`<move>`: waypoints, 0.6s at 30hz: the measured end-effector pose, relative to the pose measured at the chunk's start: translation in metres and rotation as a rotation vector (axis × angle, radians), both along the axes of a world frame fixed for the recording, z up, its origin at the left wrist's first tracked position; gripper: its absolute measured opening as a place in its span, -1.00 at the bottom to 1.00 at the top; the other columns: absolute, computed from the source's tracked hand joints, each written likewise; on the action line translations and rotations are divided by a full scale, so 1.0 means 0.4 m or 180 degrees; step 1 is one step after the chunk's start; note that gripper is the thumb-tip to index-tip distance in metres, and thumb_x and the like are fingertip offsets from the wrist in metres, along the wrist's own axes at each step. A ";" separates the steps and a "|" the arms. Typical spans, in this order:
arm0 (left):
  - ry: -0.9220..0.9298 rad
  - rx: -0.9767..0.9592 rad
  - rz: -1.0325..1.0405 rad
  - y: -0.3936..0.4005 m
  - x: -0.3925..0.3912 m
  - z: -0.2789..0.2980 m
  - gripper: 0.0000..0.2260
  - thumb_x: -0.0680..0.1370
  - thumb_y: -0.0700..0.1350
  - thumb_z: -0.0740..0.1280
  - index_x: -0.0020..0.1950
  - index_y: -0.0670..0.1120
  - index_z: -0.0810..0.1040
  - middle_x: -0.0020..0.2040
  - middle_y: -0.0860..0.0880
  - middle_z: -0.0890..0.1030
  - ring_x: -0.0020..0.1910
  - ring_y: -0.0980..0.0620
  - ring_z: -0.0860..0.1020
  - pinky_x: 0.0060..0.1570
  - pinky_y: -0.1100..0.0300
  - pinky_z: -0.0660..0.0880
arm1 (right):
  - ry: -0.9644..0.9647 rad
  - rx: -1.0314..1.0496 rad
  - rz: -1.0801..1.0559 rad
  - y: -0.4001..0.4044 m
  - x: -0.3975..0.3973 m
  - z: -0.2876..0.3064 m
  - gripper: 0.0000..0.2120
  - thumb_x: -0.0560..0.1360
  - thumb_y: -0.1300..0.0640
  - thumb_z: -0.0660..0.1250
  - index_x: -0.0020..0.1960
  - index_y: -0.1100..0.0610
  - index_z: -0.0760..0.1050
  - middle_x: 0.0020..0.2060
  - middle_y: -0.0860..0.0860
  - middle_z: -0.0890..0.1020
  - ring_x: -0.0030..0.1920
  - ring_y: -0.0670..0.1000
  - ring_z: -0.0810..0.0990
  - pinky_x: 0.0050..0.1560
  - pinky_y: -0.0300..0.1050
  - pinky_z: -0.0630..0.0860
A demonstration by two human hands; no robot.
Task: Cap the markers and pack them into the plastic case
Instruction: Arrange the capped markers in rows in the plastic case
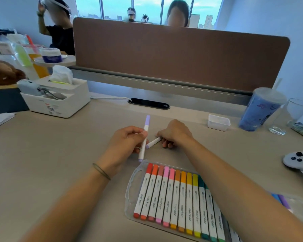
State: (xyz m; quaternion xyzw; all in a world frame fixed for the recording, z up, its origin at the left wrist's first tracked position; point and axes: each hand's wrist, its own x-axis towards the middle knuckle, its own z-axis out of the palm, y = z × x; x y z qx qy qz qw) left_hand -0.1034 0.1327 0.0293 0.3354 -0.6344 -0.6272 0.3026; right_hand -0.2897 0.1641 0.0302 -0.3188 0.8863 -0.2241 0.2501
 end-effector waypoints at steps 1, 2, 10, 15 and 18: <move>0.0037 0.0054 -0.0015 0.003 -0.001 0.003 -0.90 0.60 -0.17 0.37 0.01 -0.19 0.63 -0.26 -0.09 0.69 -0.39 0.13 0.62 -0.39 0.34 0.50 | -0.0150 0.0001 -0.0043 -0.001 -0.003 0.001 -0.72 0.51 0.00 0.43 -0.23 0.19 0.68 -0.38 0.05 0.73 -0.46 -0.02 0.59 -0.23 -0.14 0.61; 0.0062 0.0084 -0.0034 0.008 -0.002 0.005 -0.91 0.60 -0.17 0.38 0.02 -0.17 0.63 -0.28 -0.06 0.69 -0.38 0.13 0.62 -0.38 0.33 0.50 | -0.0318 -0.0017 -0.0090 0.000 -0.006 0.003 -0.75 0.50 0.07 0.42 -0.24 0.22 0.67 -0.37 0.07 0.73 -0.47 -0.01 0.56 -0.31 -0.16 0.55; 0.0065 0.0064 -0.0484 0.071 -0.038 0.036 -0.72 0.57 -0.23 0.40 0.28 -0.07 0.57 -0.20 -0.16 0.70 -0.22 -0.04 0.66 -0.19 0.16 0.61 | -0.0639 -0.0793 -0.0311 0.116 -0.031 0.055 -0.74 0.47 0.13 0.28 -0.14 0.31 0.63 -0.42 0.14 0.67 -0.49 0.06 0.58 -0.45 -0.25 0.47; -0.0250 -0.0232 -0.0984 0.159 -0.091 0.076 -0.55 0.55 -0.22 0.42 0.39 0.07 0.44 -0.16 -0.15 0.73 -0.12 -0.15 0.71 -0.11 0.13 0.65 | -0.0686 -0.0818 -0.0213 0.309 -0.057 0.113 -0.78 0.51 0.14 0.29 -0.07 0.23 0.67 -0.36 0.08 0.67 -0.44 -0.02 0.62 -0.41 -0.25 0.52; -0.0329 -0.0330 -0.1256 0.223 -0.139 0.079 -0.43 0.52 -0.26 0.44 0.47 0.08 0.37 -0.16 -0.18 0.72 -0.15 -0.16 0.70 -0.08 0.05 0.65 | -0.0714 -0.0853 -0.0188 0.434 -0.087 0.127 -0.80 0.53 0.15 0.33 -0.05 0.15 0.72 -0.33 0.05 0.68 -0.40 -0.06 0.62 -0.31 -0.21 0.58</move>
